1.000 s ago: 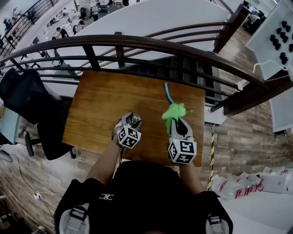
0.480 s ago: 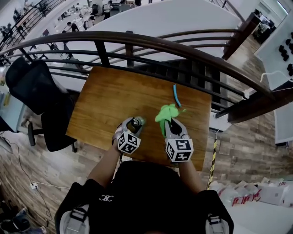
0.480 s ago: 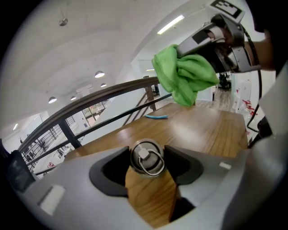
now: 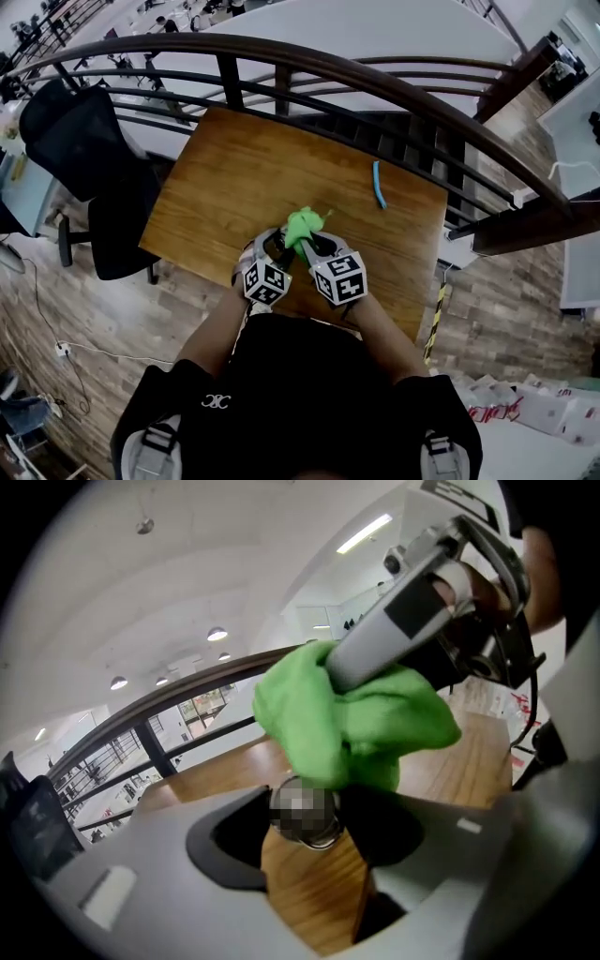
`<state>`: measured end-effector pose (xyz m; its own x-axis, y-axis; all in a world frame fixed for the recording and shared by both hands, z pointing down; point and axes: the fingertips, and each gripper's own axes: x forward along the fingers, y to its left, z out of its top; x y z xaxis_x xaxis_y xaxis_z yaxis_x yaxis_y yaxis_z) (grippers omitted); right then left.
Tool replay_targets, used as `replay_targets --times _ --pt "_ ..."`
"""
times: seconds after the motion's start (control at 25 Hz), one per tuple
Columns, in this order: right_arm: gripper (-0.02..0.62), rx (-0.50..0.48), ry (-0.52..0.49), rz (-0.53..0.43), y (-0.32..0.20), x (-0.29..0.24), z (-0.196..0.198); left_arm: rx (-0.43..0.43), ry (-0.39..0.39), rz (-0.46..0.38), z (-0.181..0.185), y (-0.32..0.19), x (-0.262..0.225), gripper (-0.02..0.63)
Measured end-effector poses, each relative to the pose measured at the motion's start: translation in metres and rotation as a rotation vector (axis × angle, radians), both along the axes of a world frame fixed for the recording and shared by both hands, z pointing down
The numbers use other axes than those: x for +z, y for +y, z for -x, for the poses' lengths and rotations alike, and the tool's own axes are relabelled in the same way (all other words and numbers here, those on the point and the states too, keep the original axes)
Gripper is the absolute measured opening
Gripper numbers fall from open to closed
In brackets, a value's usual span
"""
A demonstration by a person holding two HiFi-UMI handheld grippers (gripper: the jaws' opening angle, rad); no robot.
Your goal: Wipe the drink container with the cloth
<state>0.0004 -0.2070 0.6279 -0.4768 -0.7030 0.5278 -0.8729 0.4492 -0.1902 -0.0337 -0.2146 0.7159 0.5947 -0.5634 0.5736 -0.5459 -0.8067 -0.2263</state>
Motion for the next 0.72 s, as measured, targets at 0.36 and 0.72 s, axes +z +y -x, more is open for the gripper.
replay_targets --times 0.36,0.72 --pt "0.046 -0.144 0.047 0.088 -0.011 0.034 0.044 0.007 -0.004 0.008 0.008 0.003 0.006 0.293" --pt "0.048 -0.038 -0.043 0.191 -0.037 0.065 0.011 -0.018 0.001 0.035 0.009 0.000 0.007 0.291"
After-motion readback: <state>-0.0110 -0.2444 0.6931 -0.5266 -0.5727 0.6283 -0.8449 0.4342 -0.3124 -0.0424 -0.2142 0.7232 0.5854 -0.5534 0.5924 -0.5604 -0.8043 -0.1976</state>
